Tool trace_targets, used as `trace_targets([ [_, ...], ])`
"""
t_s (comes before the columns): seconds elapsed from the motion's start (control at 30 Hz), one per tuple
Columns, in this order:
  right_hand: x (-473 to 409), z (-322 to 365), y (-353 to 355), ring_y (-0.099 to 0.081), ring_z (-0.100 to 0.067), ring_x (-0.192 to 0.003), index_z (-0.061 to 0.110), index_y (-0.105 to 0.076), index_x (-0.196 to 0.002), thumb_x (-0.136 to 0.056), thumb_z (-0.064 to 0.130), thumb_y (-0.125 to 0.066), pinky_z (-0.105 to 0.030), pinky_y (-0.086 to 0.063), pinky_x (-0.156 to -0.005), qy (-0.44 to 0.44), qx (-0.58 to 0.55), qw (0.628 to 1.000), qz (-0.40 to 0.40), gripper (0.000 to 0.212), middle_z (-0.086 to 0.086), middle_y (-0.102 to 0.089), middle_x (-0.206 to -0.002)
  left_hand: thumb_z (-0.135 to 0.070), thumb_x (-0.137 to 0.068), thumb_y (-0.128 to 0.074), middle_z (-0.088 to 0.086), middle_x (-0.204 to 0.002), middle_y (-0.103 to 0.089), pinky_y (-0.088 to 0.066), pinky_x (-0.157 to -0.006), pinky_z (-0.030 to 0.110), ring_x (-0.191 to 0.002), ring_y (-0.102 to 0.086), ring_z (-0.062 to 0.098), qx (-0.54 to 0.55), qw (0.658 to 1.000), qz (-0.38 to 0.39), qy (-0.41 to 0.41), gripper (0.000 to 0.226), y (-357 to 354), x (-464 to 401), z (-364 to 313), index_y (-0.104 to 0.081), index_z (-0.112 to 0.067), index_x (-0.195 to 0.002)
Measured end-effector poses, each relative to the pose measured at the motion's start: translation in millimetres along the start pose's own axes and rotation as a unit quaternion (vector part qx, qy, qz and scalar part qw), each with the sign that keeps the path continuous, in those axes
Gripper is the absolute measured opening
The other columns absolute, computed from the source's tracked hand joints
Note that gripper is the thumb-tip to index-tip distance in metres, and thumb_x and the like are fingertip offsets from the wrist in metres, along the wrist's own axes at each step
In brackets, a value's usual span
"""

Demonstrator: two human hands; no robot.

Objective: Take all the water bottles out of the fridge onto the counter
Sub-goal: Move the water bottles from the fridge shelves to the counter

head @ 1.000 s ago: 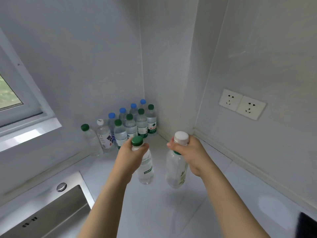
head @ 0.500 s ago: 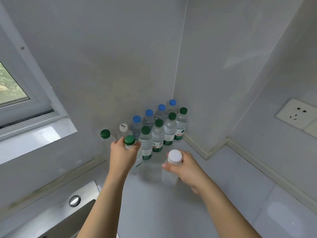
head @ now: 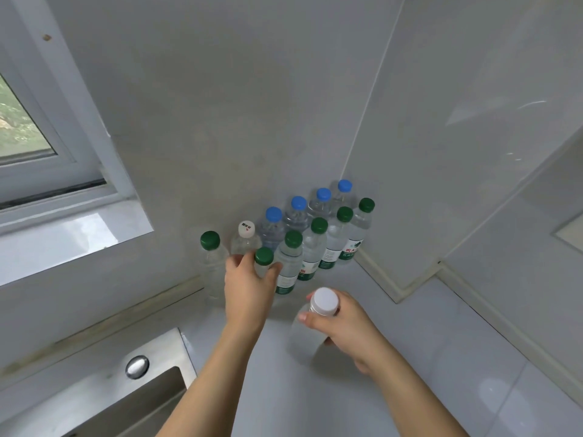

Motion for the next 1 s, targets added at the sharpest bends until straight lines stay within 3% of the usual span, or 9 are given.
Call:
trace_targets([
  [0.17,-3,-3,-10,-0.061,-0.005,-0.085,0.023,-0.063,-0.103,-0.070,0.025,-0.084,-0.020,-0.044,-0.064,-0.005,0.005,1.000,-0.027,0.038,-0.002,-0.063,-0.109,-0.036,-0.082,-0.073,0.000,-0.120,-0.047,-0.042,-0.086,0.028,-0.098,-0.053,0.015,0.020,0.998,0.056,-0.033,0.051,5,1,9,-0.056,-0.023,-0.129],
  [0.3,-4,2,-21,-0.061,-0.007,-0.080,0.021,-0.064,-0.100,-0.072,0.026,-0.083,-0.025,-0.047,-0.065,-0.004,-0.010,0.999,-0.037,0.034,0.001,-0.068,-0.099,-0.007,-0.086,-0.062,-0.003,-0.120,-0.056,-0.044,-0.085,0.022,-0.105,-0.057,0.011,0.116,0.992,0.048,0.011,0.045,35,14,48,-0.055,-0.019,-0.128],
  [0.37,-5,6,-30,-0.063,-0.011,-0.081,0.022,-0.065,-0.095,-0.070,0.029,-0.084,-0.029,-0.051,-0.068,0.003,-0.001,0.999,-0.045,0.032,0.002,-0.069,-0.094,0.001,-0.084,-0.054,-0.006,-0.117,-0.059,-0.049,-0.089,0.025,-0.106,-0.059,0.011,0.105,0.990,0.082,0.036,0.043,41,30,72,-0.056,-0.022,-0.120],
  [0.47,-8,12,-51,-0.066,-0.016,-0.077,0.021,-0.067,-0.086,-0.065,0.037,-0.084,-0.035,-0.054,-0.068,0.011,0.022,0.998,-0.056,0.032,0.004,-0.071,-0.082,-0.008,-0.083,-0.061,-0.013,-0.123,-0.056,-0.046,-0.097,0.026,-0.115,-0.055,0.010,0.038,0.970,0.230,0.062,0.046,23,62,105,-0.052,-0.030,-0.123],
  [0.53,-12,16,-65,-0.067,-0.018,-0.073,0.020,-0.067,-0.083,-0.060,0.045,-0.083,-0.038,-0.056,-0.067,0.014,0.040,0.997,-0.068,0.037,0.003,-0.071,-0.078,-0.026,-0.078,-0.072,-0.016,-0.133,-0.048,-0.041,-0.097,0.022,-0.122,-0.049,0.008,0.009,0.957,0.281,0.069,0.063,12,78,116,-0.044,-0.033,-0.134],
  [0.6,-14,21,-79,-0.066,-0.018,-0.071,0.019,-0.066,-0.079,-0.060,0.049,-0.081,-0.038,-0.056,-0.066,0.022,0.063,0.994,-0.082,0.039,0.003,-0.070,-0.076,-0.038,-0.074,-0.077,-0.018,-0.138,-0.041,-0.041,-0.098,0.024,-0.125,-0.046,0.008,-0.008,0.963,0.259,0.068,0.081,11,81,118,-0.035,-0.032,-0.143],
  [0.67,-16,27,-93,-0.066,-0.019,-0.076,0.018,-0.065,-0.080,-0.062,0.053,-0.080,-0.033,-0.054,-0.066,0.027,0.101,0.991,-0.088,0.042,0.003,-0.069,-0.079,-0.042,-0.074,-0.079,-0.014,-0.138,-0.043,-0.042,-0.098,0.026,-0.126,-0.047,0.011,-0.029,0.977,0.200,0.065,0.084,19,75,117,-0.034,-0.027,-0.144],
  [0.87,-27,35,-128,-0.065,-0.020,-0.085,0.019,-0.065,-0.090,-0.054,0.063,-0.069,-0.033,-0.054,-0.074,0.054,0.142,0.987,-0.053,0.057,0.000,-0.068,-0.091,-0.041,-0.073,-0.079,-0.010,-0.109,-0.061,-0.044,-0.076,0.025,-0.101,-0.057,0.014,-0.028,0.988,0.142,0.049,0.055,26,47,130,-0.052,-0.026,-0.119],
  [1.0,-30,42,-137,-0.066,-0.010,-0.089,0.024,-0.068,-0.097,-0.064,0.052,-0.073,-0.033,-0.054,-0.081,0.083,0.106,0.991,0.012,0.044,0.009,-0.071,-0.092,-0.026,-0.077,-0.078,-0.021,-0.093,-0.060,-0.040,-0.064,0.009,-0.083,-0.056,-0.004,0.020,0.990,0.123,0.071,0.039,29,33,134,-0.053,-0.031,-0.107],
])
Point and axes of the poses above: each hand's wrist, its own x-axis away from the middle knuckle, its own y-axis out of the back of the hand, z = x × y, the point moved 8 cm from there along -x, towards the middle knuckle
